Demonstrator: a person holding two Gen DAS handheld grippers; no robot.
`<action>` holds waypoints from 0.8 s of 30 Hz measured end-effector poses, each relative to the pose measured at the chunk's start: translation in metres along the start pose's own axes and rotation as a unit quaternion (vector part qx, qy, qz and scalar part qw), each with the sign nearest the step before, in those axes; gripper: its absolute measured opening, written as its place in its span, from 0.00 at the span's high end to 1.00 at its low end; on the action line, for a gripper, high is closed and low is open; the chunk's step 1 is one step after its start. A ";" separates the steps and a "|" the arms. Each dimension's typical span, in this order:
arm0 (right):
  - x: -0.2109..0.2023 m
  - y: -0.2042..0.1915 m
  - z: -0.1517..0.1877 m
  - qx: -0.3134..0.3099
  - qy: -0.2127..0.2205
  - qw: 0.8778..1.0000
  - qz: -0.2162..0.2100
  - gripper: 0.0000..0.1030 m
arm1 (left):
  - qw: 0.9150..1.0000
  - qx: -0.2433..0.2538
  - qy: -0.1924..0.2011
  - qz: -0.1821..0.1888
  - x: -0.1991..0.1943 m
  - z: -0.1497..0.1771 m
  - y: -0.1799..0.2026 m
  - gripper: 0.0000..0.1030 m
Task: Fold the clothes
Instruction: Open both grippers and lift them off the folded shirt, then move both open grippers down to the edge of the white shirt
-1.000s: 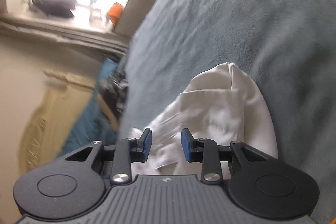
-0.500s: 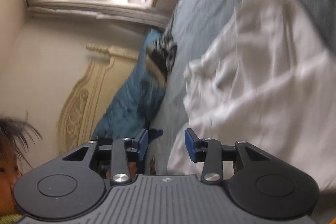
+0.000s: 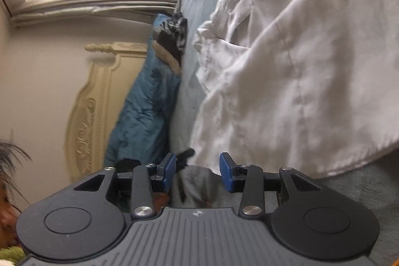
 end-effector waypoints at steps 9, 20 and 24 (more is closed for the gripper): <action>-0.079 0.012 -0.034 -0.058 0.139 0.984 0.092 0.59 | 0.999 -0.031 0.009 0.010 -0.008 -0.008 -0.010 0.36; -0.149 0.063 -0.081 -0.010 0.251 0.951 0.181 0.57 | 0.998 -0.062 -0.006 0.024 -0.002 0.001 -0.011 0.48; -0.141 0.076 -0.080 0.002 0.234 0.954 0.187 0.57 | 0.998 -0.061 -0.006 0.024 -0.003 0.002 -0.010 0.49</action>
Point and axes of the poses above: each gripper's, at about its wrist camera, not at the fingertips, and x roughly the way its jaws point, y to its right, z to its underside, the point moved 9 cm from there along x, roughly the way its jaws point, and after that the axes turned 14 degrees about y, right-handed, at the moved point
